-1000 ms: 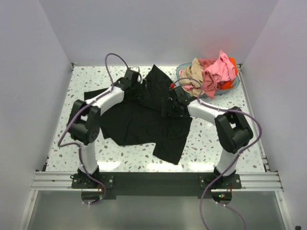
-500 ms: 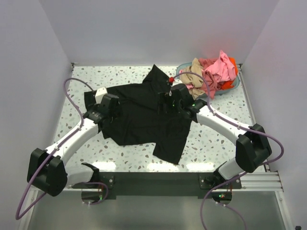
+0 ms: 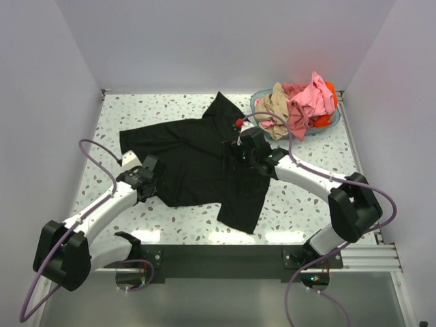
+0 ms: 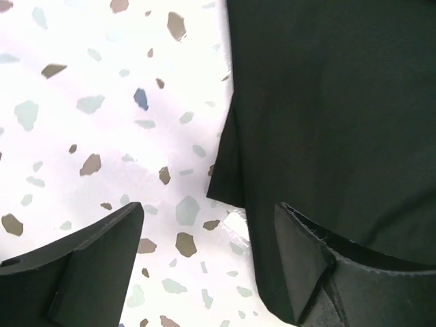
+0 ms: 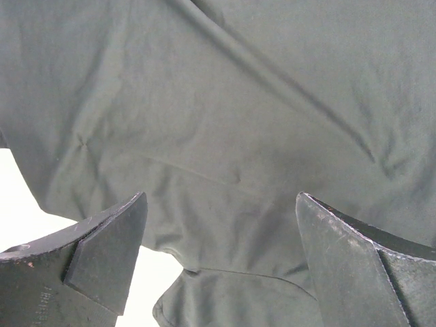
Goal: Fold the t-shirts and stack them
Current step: Flatten the tshirt out
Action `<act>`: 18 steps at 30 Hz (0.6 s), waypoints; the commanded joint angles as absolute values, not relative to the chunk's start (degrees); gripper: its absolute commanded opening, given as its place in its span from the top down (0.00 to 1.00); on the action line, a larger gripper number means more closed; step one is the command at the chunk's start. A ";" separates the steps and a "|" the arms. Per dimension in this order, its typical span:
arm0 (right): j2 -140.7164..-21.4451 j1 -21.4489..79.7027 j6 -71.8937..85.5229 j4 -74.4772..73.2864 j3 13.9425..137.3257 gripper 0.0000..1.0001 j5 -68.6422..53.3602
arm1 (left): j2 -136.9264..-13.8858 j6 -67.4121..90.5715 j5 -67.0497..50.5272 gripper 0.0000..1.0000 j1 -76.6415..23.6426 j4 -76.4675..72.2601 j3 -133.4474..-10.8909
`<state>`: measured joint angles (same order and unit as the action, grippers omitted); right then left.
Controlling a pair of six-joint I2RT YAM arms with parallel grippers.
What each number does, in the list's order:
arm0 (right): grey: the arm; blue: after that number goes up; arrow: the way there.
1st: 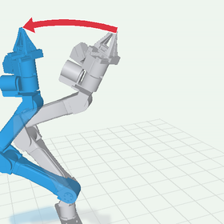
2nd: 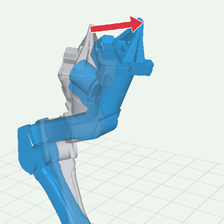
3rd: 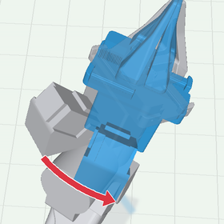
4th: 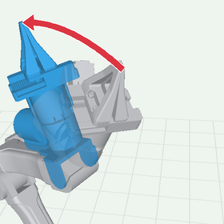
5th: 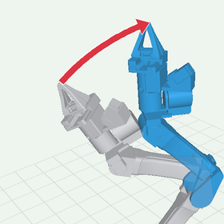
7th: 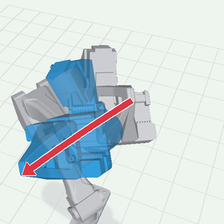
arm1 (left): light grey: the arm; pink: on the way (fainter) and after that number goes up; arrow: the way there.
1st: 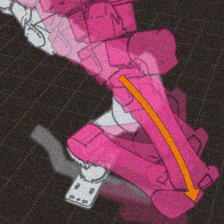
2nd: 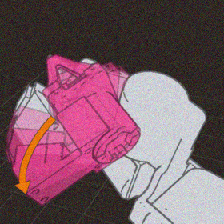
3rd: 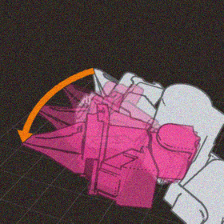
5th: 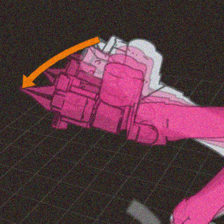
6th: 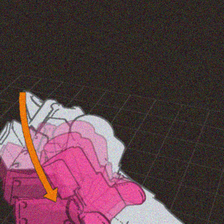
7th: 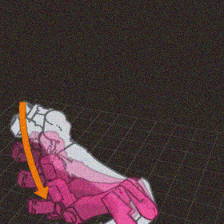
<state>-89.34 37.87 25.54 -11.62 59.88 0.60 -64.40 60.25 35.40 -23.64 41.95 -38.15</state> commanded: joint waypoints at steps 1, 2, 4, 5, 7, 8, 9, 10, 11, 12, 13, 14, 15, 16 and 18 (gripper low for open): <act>-86.75 37.88 25.58 -8.88 58.63 0.07 0.09 | -66.09 65.39 36.74 0.19 -23.38 44.03 -37.62; -86.49 37.88 25.49 -8.88 58.54 0.07 0.09 | -67.05 65.91 35.96 0.21 -23.38 44.12 -37.44; -85.61 37.88 25.23 -8.88 57.92 0.06 0.09 | -67.15 66.71 35.60 0.24 -23.38 43.60 -36.74; -85.26 37.79 25.14 -8.88 57.66 0.06 0.09 | -66.63 67.23 35.25 0.28 -23.38 43.16 -35.78; -84.82 37.71 24.87 -8.88 56.87 0.06 0.09 | -66.18 68.02 35.16 0.31 -23.29 42.19 -34.72; -84.29 37.44 24.79 -8.88 56.69 0.06 0.09 | -66.27 68.20 35.16 0.33 -23.29 41.84 -33.93; -83.85 37.35 24.79 -8.88 56.43 0.06 0.09 | -66.62 68.20 34.98 0.33 -23.29 41.57 -33.75; -83.59 37.18 24.61 -8.88 55.99 0.06 0.09 | -67.06 68.20 34.98 0.34 -23.38 40.96 -33.58; -82.97 37.09 24.52 -8.88 55.81 0.06 0.17 | -68.02 68.20 34.89 0.36 -23.29 40.70 -33.57; -82.62 36.92 24.52 -8.96 55.38 0.06 0.09 | -68.55 68.20 34.72 0.36 -23.29 39.82 -33.49; -82.36 36.83 24.52 -9.14 55.20 0.06 0.09 | -69.08 68.12 34.63 0.37 -23.29 39.38 -33.57; -81.74 36.65 24.52 -9.05 55.02 0.06 0.09 | -69.69 68.03 34.80 0.37 -23.29 39.11 -33.57; -81.30 36.48 24.61 -9.23 54.67 0.06 0.09 | -70.05 68.03 34.98 0.37 -23.38 38.94 -33.49; -81.04 36.47 24.52 -9.23 54.41 0.06 0.09 | -70.22 68.11 35.33 0.39 -23.38 38.50 -33.31; -80.33 36.30 24.52 -9.31 53.97 0.06 0.17 | -70.14 68.20 36.03 0.40 -23.20 37.97 -32.96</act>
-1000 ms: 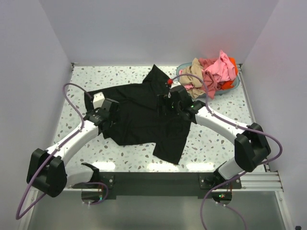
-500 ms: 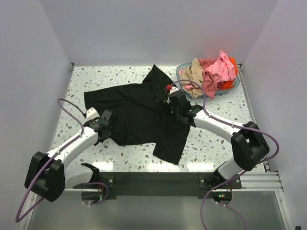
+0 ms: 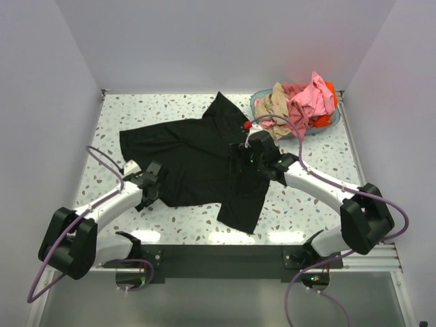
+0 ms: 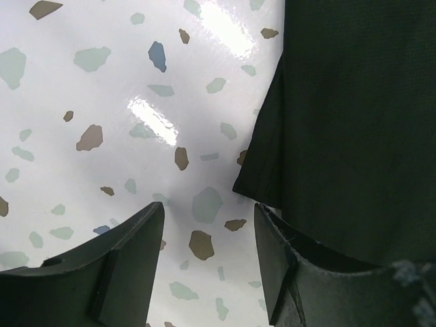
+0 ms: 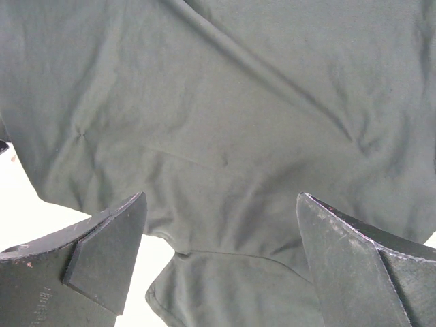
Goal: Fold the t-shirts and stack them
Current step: Flatten the tshirt out
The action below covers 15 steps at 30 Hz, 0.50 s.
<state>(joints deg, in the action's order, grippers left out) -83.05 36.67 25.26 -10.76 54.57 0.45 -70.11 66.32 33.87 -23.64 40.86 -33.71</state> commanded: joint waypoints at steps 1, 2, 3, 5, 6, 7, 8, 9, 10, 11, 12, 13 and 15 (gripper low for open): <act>-80.16 36.30 24.52 -9.23 53.88 0.06 0.09 | -70.05 68.38 36.04 0.41 -23.03 37.53 -32.61; -80.07 36.21 24.43 -9.49 53.79 0.05 0.09 | -69.70 68.12 35.95 0.41 -22.94 36.83 -32.35; -80.24 36.30 24.43 -9.58 53.79 0.06 0.09 | -69.44 68.03 35.77 0.41 -22.85 35.78 -32.00; -80.42 36.21 24.35 -9.67 53.62 0.05 0.17 | -69.43 67.33 35.25 0.41 -22.15 34.81 -31.47; -80.51 36.21 24.43 -9.67 53.61 0.06 0.09 | -69.52 66.98 35.16 0.41 -21.89 33.93 -31.29; -80.42 36.21 24.52 -9.67 53.44 0.06 0.09 | -69.70 66.54 34.98 0.41 -21.36 33.49 -31.12; -80.51 36.21 24.52 -9.58 53.44 0.06 0.17 | -69.61 66.10 34.72 0.41 -21.10 33.14 -31.03; -80.59 36.21 24.61 -9.58 53.18 0.05 0.09 | -69.61 66.01 34.72 0.41 -20.83 32.70 -30.94; -80.51 36.21 24.61 -9.49 53.00 0.06 0.09 | -69.61 65.92 34.72 0.41 -20.40 32.43 -30.94; -80.59 36.30 24.61 -9.41 52.91 0.06 0.09 | -69.26 65.66 34.54 0.42 -20.13 32.26 -31.02; -80.60 36.21 24.70 -9.49 52.91 0.06 0.09 | -68.91 65.48 34.45 0.43 -20.04 31.56 -31.03; -80.68 36.21 24.61 -9.49 52.74 0.05 0.09 | -68.38 65.39 34.45 0.44 -19.95 31.20 -30.68; -80.77 36.21 24.61 -9.49 52.82 0.06 0.09 | -67.42 64.87 34.37 0.44 -19.60 30.85 -30.67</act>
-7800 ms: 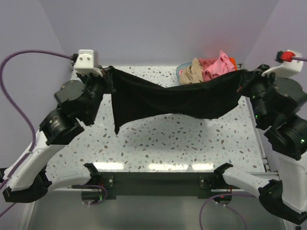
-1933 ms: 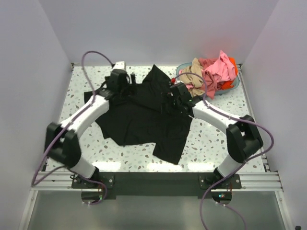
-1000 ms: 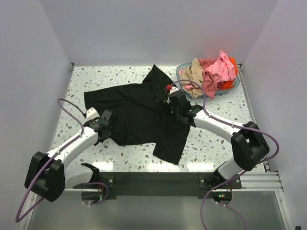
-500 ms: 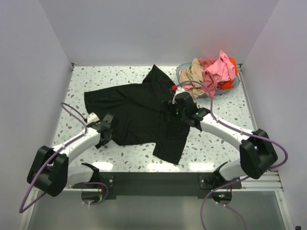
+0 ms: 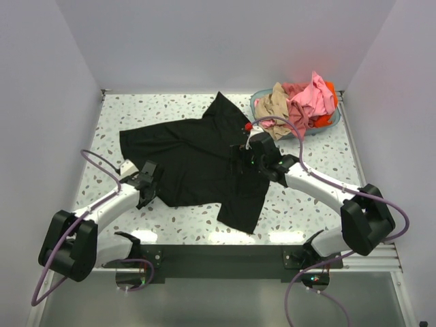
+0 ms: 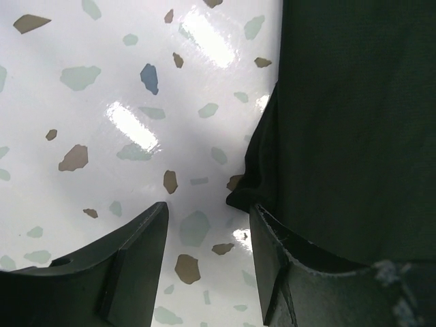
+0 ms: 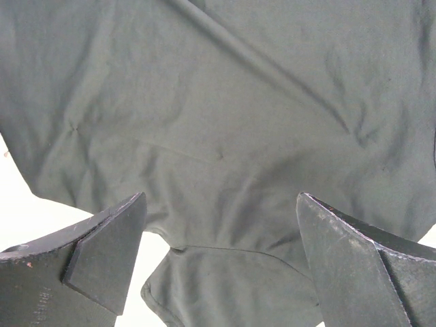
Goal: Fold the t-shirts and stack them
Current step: Flatten the tshirt out
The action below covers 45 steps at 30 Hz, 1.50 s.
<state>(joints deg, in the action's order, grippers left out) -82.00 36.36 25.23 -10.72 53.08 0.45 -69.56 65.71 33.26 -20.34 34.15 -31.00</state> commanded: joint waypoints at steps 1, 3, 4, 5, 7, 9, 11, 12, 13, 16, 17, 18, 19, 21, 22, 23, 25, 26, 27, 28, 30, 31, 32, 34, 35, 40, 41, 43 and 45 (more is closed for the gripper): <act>-80.86 36.30 24.61 -9.49 52.74 0.05 0.09 | -67.50 64.78 34.28 0.44 -18.99 30.68 -30.76; -81.03 36.21 24.70 -9.49 52.74 0.05 0.09 | -67.50 64.16 33.40 0.45 -18.63 30.50 -30.94; -80.95 36.21 24.61 -9.49 52.65 0.05 0.09 | -67.24 63.81 33.14 0.46 -18.63 30.24 -30.94; -81.03 36.21 24.61 -9.49 52.65 0.05 0.09 | -67.15 63.55 32.79 0.46 -18.63 30.06 -30.76; -81.12 36.21 24.61 -9.49 52.65 0.06 0.09 | -67.15 63.55 32.78 0.46 -18.55 29.62 -30.50; -81.12 36.21 24.61 -9.41 52.56 0.05 0.09 | -67.50 63.63 32.43 0.46 -18.54 29.27 -30.50; -81.04 36.21 24.52 -9.49 52.47 0.05 0.09 | -67.85 63.81 31.91 0.47 -18.46 29.18 -30.24; -80.77 36.21 24.52 -9.58 52.38 0.06 0.09 | -67.85 64.16 31.90 0.50 -18.54 29.53 -29.97; -80.68 36.21 24.61 -9.67 52.30 0.06 0.09 | -67.50 64.33 31.64 0.52 -18.54 29.53 -29.71; -80.60 36.21 24.43 -9.76 52.21 0.05 0.09 | -66.97 64.16 31.73 0.53 -18.46 28.92 -28.83; -80.51 36.21 24.52 -9.76 52.21 0.05 0.09 | -67.06 64.07 31.82 0.54 -18.46 28.83 -28.65; -80.59 36.21 24.52 -9.67 52.21 0.05 0.09 | -67.41 64.16 31.82 0.54 -18.37 28.57 -28.65; -80.60 36.21 24.52 -9.67 52.21 0.05 0.17 | -68.28 64.07 31.73 0.58 -18.37 28.39 -28.48; -80.42 36.21 24.70 -9.67 52.21 0.05 0.09 | -69.25 63.99 31.20 0.59 -18.37 27.69 -28.48; -80.33 36.21 24.78 -9.67 52.21 0.05 -1.04 | -69.95 63.90 31.03 0.59 -18.37 27.25 -28.39; -79.98 36.21 24.70 -9.67 52.03 0.05 -0.97 | -70.31 63.81 30.94 0.60 -18.37 26.99 -28.30; -79.72 36.21 24.78 -9.84 51.86 0.05 -0.70 | -71.01 63.55 30.94 0.65 -18.37 26.19 -28.30; -79.37 36.21 24.70 -9.93 51.77 0.05 -0.53 | -71.19 63.46 31.02 0.66 -18.37 25.84 -28.39; -79.28 36.21 24.61 -10.02 51.68 0.05 -0.53 | -71.28 63.46 31.11 0.69 -18.37 25.58 -28.30; -79.28 36.21 24.61 -10.11 51.68 0.05 -0.44 | -71.45 63.11 31.20 0.75 -18.37 25.49 -28.39; -79.10 36.21 24.70 -10.20 51.50 0.05 -0.35 | -71.81 62.84 31.11 0.83 -18.28 25.40 -28.47; -78.93 36.21 24.70 -10.20 51.59 0.05 -0.35 | -71.98 62.49 31.03 0.90 -18.28 25.40 -28.39; -78.93 36.21 24.78 -10.20 51.50 0.05 -0.35 | -71.90 62.32 30.76 0.93 -18.28 25.31 -28.39; -78.75 36.21 24.79 -10.20 51.50 0.05 -0.35 | -71.63 61.88 30.50 1.00 -18.28 25.40 -28.21; -78.66 36.21 24.87 -10.28 51.50 0.05 -0.35 | -71.37 61.70 30.41 1.00 -18.28 25.40 -28.13; -78.05 36.21 24.70 -11.16 51.33 0.05 -0.18 | -66.64 61.35 30.58 1.00 -18.37 28.47 -28.21; -77.79 36.21 24.61 -11.42 51.15 0.05 -0.18 | -65.40 61.26 30.93 1.00 -18.28 29.52 -28.30; -77.09 36.12 24.61 -12.21 50.45 0.05 0.96 | -60.85 61.35 31.29 1.00 -18.19 32.25 -28.56; -76.73 36.12 24.78 -13.09 49.66 0.05 1.49 | -57.85 61.43 31.90 1.00 -18.11 35.40 -29.18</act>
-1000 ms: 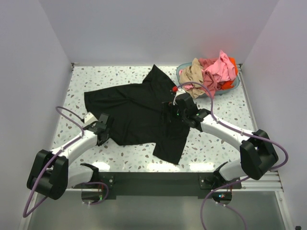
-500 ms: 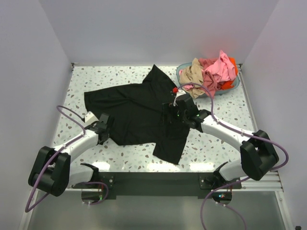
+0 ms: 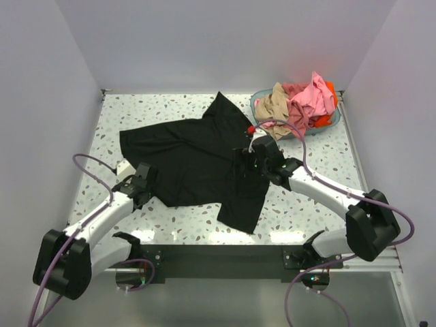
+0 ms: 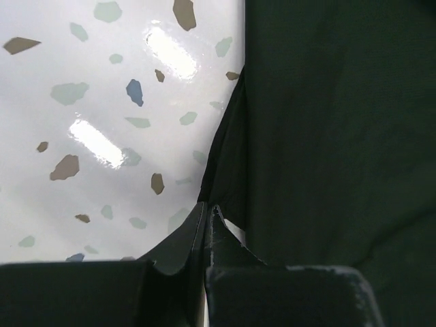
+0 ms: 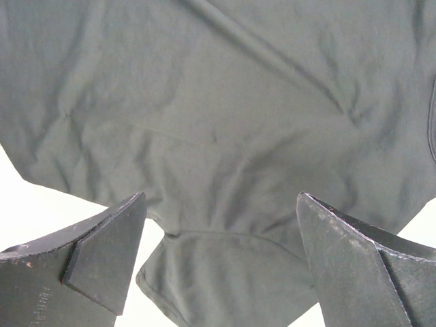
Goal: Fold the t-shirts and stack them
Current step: Flatten the tshirt out
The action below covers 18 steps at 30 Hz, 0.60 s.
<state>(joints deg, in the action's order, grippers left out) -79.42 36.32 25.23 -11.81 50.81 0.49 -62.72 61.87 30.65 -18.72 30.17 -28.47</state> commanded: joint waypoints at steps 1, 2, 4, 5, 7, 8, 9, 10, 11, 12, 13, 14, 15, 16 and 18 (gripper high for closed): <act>-76.47 36.12 24.96 -13.36 49.31 0.05 1.84 | -55.13 61.70 32.25 1.00 -17.93 36.46 -29.35; -76.03 36.12 25.22 -13.53 48.96 0.05 2.02 | -53.80 62.05 32.95 1.00 -17.93 37.69 -29.44; -75.85 36.12 25.84 -13.62 47.73 0.05 1.93 | -50.38 62.58 33.31 1.00 -17.75 40.68 -29.71; -75.68 36.12 26.36 -13.71 47.29 0.05 1.85 | -49.49 62.75 33.48 1.00 -17.75 41.56 -29.79; -75.50 36.04 26.72 -13.71 46.15 0.05 1.93 | -47.04 63.45 33.66 1.00 -17.75 43.94 -29.97; -75.41 36.12 26.89 -13.71 45.79 0.05 1.93 | -46.33 63.72 33.84 1.00 -17.75 44.55 -29.97; -75.32 36.12 27.16 -13.80 45.09 0.05 2.02 | -45.80 63.89 33.92 1.00 -17.84 45.60 -30.06; -75.15 36.12 27.33 -13.89 44.74 0.05 1.93 | -44.83 64.42 33.93 1.00 -17.84 45.96 -30.23; -74.97 36.12 27.42 -13.97 44.39 0.05 2.02 | -44.56 64.60 33.23 1.00 -17.75 46.14 -30.41; -74.45 36.12 27.77 -14.24 43.78 0.05 2.02 | -44.39 65.21 33.31 1.00 -17.75 47.45 -31.19; -74.18 36.04 27.95 -14.41 43.42 0.05 2.20 | -44.04 66.78 33.57 1.00 -17.75 48.33 -31.72; -73.92 36.12 28.21 -14.68 43.16 0.05 2.28 | -43.69 67.84 34.62 1.00 -17.75 49.56 -32.25; -73.57 36.04 28.30 -14.94 42.63 0.05 2.72 | -43.07 68.20 35.15 1.00 -17.75 50.79 -33.13; -73.04 36.12 28.47 -15.12 42.37 0.05 3.07 | -41.59 69.25 35.59 1.00 -17.75 51.58 -33.74; -72.69 36.04 29.00 -15.82 41.66 0.05 3.60 | -40.26 69.96 37.17 1.00 -17.75 53.78 -35.76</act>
<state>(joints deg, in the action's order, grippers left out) -75.18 36.32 27.46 -14.74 42.41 1.63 -42.72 66.24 32.97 -18.26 48.93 -31.07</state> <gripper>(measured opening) 0.946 0.013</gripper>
